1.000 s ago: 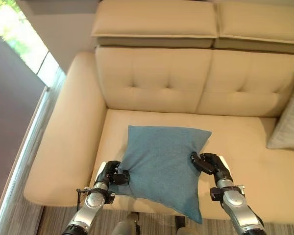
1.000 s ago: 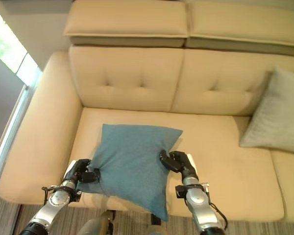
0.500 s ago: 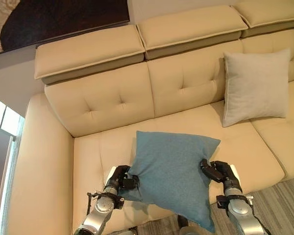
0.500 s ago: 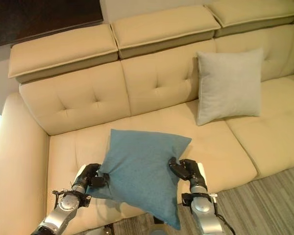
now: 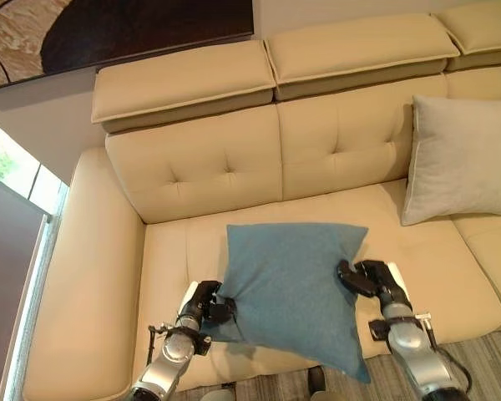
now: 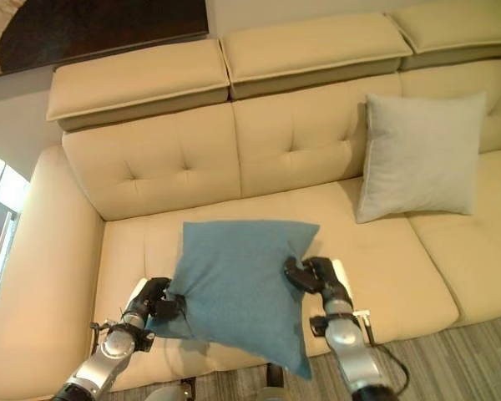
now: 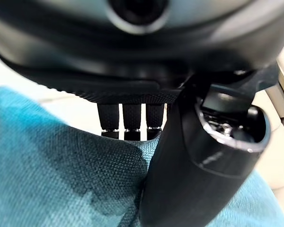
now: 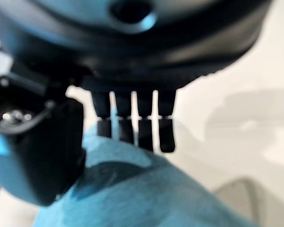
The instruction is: Pick up all the scattered cushions and arrange them neatly on the sofa.
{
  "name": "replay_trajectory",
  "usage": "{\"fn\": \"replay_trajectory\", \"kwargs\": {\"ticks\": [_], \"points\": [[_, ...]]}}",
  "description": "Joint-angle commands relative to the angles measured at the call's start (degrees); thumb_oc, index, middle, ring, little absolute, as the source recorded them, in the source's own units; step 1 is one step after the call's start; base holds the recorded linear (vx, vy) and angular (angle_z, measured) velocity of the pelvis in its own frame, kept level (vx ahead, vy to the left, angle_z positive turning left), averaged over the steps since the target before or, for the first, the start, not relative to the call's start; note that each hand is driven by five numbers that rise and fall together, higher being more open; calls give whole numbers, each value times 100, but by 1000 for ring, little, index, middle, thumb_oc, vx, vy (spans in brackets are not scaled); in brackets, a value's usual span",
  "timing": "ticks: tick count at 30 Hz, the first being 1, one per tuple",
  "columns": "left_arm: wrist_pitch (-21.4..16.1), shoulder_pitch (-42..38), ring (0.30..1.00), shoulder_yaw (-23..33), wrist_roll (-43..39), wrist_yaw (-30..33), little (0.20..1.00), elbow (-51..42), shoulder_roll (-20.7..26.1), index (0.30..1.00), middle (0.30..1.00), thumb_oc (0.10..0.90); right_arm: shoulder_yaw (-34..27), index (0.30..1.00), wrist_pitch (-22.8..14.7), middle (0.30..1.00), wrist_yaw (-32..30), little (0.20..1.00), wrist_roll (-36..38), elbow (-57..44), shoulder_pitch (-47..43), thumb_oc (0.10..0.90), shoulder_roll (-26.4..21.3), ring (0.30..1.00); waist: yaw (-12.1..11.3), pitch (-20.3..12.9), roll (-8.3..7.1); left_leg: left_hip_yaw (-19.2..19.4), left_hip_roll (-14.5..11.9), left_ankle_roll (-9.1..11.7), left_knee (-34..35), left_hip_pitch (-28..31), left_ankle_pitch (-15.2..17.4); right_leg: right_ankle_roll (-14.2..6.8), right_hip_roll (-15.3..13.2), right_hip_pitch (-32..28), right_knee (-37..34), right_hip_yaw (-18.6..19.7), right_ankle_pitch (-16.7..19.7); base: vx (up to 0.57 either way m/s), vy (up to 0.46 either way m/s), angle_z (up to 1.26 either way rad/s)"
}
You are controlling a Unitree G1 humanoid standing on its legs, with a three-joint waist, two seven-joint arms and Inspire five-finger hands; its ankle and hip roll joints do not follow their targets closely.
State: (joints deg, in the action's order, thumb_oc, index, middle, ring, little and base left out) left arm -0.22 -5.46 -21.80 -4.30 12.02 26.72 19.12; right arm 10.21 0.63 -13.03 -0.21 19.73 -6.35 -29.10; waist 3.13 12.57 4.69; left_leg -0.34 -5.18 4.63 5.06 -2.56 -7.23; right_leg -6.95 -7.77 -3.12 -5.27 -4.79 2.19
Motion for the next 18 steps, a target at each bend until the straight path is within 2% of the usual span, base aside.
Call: {"fn": "replay_trajectory", "kwargs": {"ticks": [1,2,3,4,5,6,7,10,13,15,16,17,18], "points": [[-765,-1494,300,135,185,480,300,-770,517,300,300,400,301,300,-406,300,-550,300,-457,-160,-1885,400,-285,300,-358,-486,-598,-117,101,-1,-6,-234,523,-90,-162,-10,543,123,-788,-20,20,-10],[-765,-1505,300,142,183,480,300,-766,520,300,300,400,310,300,-410,300,-555,300,-455,-143,-1910,400,-283,300,-357,-482,-598,-112,100,-2,-6,-240,522,-91,-162,-2,541,129,-785,-58,28,-11],[-790,-1932,300,79,182,632,300,-821,649,300,300,400,498,300,-319,300,-690,300,-554,-23,-2523,400,-444,300,-404,-453,-652,-91,98,6,-6,-370,515,-104,-165,109,473,123,-718,-39,10,-2],[-792,-1948,300,86,181,634,300,-812,649,300,300,400,508,300,-325,300,-695,300,-552,-3,-2552,400,-443,300,-400,-449,-650,-89,97,6,-6,-380,513,-104,-165,120,472,125,-715,-75,3,1],[-748,-2451,300,60,408,1003,300,-674,716,300,300,400,714,300,-290,300,-825,300,-770,171,-3043,400,-590,300,-429,-391,-684,-89,96,21,-6,-473,497,-117,-162,219,454,121,-665,-148,-40,2],[-703,-3308,300,-131,870,1564,300,-453,843,300,300,400,1158,300,-218,300,-1068,300,-1191,469,-3977,400,-1006,300,-470,-231,-741,-119,87,62,-6,-689,443,-131,-147,423,441,111,-606,-206,-36,2],[-681,-3665,300,-216,950,1728,300,-410,846,300,300,400,1324,300,-136,300,-1166,300,-1270,563,-4404,400,-1101,300,-474,-187,-755,-119,86,83,-6,-820,394,-133,-132,555,414,113,-533,-172,-29,4],[-717,-4207,300,-288,1018,1988,300,-367,863,300,300,400,1455,300,-52,300,-1426,300,-1445,634,-4989,400,-1210,300,-485,-97,-736,-129,87,114,-6,-1034,331,-141,-113,757,387,118,-454,-81,11,4],[-768,-4836,300,-228,1002,2497,300,-364,808,300,300,400,1309,300,34,300,-1928,300,-1565,442,-5518,400,-1242,300,-462,-7,-703,-172,96,162,-6,-1320,263,-157,-116,1010,353,91,-369,-44,15,4],[-802,-5179,300,15,1290,3101,300,-723,882,300,300,400,1305,300,55,300,-2394,300,-1831,331,-5983,400,-1279,300,-506,131,-745,-202,111,178,-13,-1602,206,-158,-112,1320,432,121,-351,-72,12,1],[-795,-5191,300,28,1305,3114,300,-728,880,300,300,400,1327,300,49,300,-2406,300,-1834,355,-6024,400,-1277,300,-505,133,-739,-196,110,177,-15,-1623,200,-158,-112,1352,448,131,-353,-63,15,-5],[-736,-5342,300,102,1574,3547,300,-697,950,300,300,400,1497,300,6,300,-2625,300,-1956,453,-6317,400,-1312,300,-527,190,-802,-189,102,184,-45,-1753,171,-161,-109,1523,479,150,-303,-34,12,-7],[-737,-5354,300,106,1583,3567,300,-686,948,300,300,400,1523,300,-3,300,-2639,300,-1953,485,-6356,400,-1305,300,-527,184,-798,-181,100,184,-48,-1773,168,-162,-108,1550,486,160,-301,-64,-21,-10]]}}
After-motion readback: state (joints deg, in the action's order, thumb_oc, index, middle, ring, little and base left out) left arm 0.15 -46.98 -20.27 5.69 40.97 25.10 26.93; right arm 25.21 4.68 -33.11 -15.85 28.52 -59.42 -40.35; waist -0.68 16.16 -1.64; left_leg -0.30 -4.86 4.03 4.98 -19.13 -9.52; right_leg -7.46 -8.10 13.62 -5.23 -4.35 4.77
